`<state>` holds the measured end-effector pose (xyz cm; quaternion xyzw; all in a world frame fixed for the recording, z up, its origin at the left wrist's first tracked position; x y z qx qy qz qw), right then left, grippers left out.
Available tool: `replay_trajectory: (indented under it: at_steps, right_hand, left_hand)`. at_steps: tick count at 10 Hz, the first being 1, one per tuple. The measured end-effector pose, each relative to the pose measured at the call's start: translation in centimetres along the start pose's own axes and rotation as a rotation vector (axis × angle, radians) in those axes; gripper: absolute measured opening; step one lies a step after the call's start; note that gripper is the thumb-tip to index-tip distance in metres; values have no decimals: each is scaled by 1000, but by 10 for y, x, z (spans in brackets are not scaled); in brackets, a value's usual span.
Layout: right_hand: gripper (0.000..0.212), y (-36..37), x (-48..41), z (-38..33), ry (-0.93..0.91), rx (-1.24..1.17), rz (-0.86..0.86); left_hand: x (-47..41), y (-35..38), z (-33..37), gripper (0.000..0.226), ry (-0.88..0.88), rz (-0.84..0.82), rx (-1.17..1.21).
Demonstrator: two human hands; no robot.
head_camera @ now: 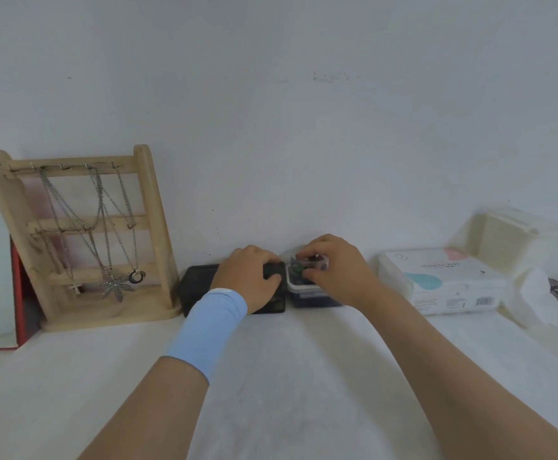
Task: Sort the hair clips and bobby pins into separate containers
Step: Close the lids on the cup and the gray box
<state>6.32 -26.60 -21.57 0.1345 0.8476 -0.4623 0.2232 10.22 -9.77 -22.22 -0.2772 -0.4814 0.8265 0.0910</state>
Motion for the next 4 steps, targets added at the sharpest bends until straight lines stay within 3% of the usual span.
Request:
replay_trajectory:
  at_steps: [1,4]
  right_hand:
    - [26,4,0,-5,-56,42,14]
    - [45,-4,5,-17,-105,53,89]
  left_hand:
    - [7,1,-11,35,-28,-22,-100]
    - [12,0,-9,40,-9,-4,-46]
Point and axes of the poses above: each hand's wrist, its own x-axis away from the middle knuckle, its own y-axis out of the palm, z = x × y, the point moved 7 cm from there along -x, towards the middle knuckle, and after that the axes turned 3 degrees about x, right-handed, at the moved point
